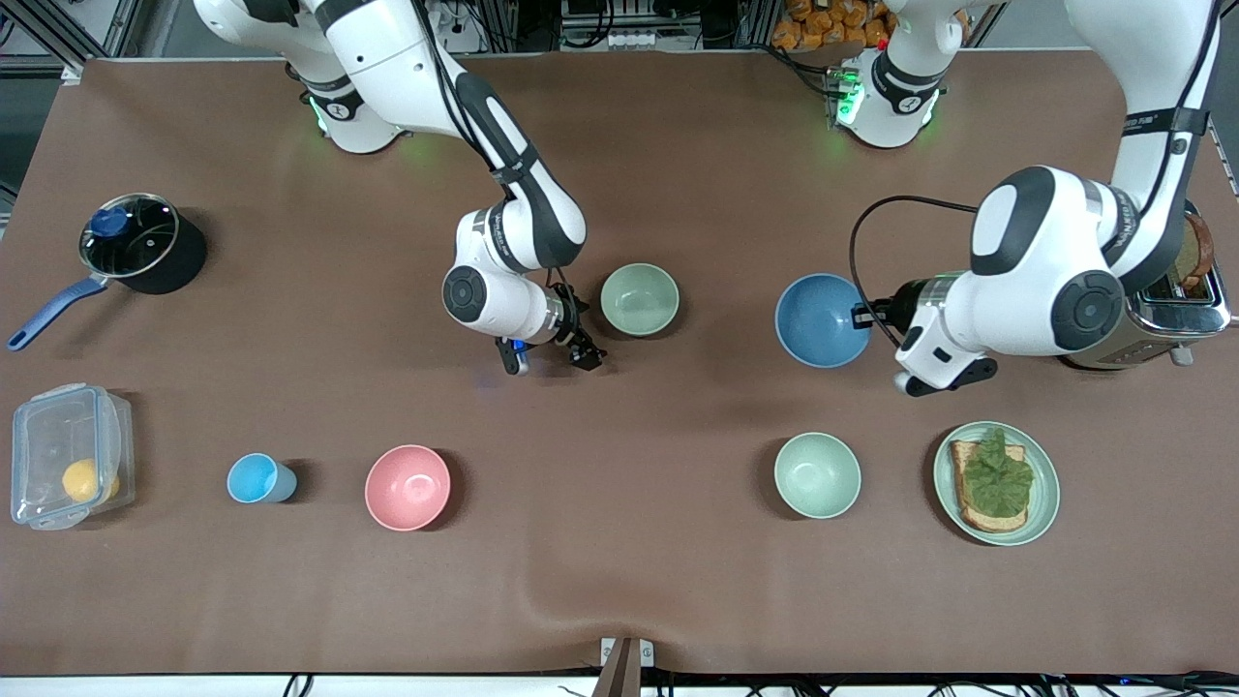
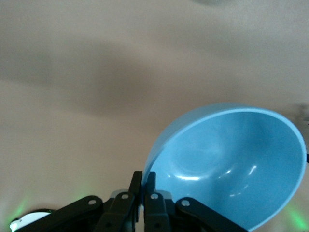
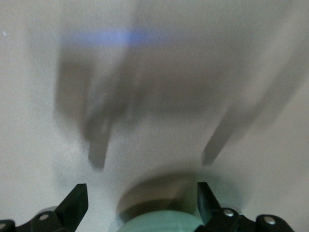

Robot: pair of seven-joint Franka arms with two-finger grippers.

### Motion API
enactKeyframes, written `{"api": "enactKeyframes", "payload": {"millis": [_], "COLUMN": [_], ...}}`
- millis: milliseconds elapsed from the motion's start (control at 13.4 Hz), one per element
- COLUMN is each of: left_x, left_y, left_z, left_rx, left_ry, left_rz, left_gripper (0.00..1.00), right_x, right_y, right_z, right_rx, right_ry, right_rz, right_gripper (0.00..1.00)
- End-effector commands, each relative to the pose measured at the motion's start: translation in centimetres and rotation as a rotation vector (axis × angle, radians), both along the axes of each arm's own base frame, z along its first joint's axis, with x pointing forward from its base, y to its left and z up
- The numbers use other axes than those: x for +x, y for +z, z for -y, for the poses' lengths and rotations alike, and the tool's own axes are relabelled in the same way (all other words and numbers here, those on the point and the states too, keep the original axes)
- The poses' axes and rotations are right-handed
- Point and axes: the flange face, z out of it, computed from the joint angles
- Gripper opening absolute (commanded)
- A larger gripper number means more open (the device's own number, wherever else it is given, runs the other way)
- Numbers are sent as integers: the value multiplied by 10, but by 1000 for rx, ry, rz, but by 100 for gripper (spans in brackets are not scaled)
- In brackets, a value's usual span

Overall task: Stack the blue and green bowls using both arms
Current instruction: 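Lower the blue bowl into the green bowl with the left gripper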

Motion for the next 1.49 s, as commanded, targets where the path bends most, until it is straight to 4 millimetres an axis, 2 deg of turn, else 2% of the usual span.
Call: {"api": "enactKeyframes", "payload": {"millis": [0,521,819,1043,1415], "left_x": [-11,-34,-61,-77,-114], "left_y": [-5,-19,-31,-35,-65], "left_z": [30,89,140,167,210], "left_rx": [8,44,69,64,14], "left_ry": [51,65,76,74,57], "left_rz": [-4,-11,13,39,115], "left_gripper": [0,0,0,0,0], "right_x": [1,1,1,2,2], "right_y": [5,5,5,5,5], "right_z": [-4,-3,-3,-2,-1], "right_rx": [32,40,40,40,40], "right_ry": [-4,-16,-16,-17,-19], "right_rz": [-8,-14,-14,-15,-16], "right_gripper": [100,100,100,100,100]}}
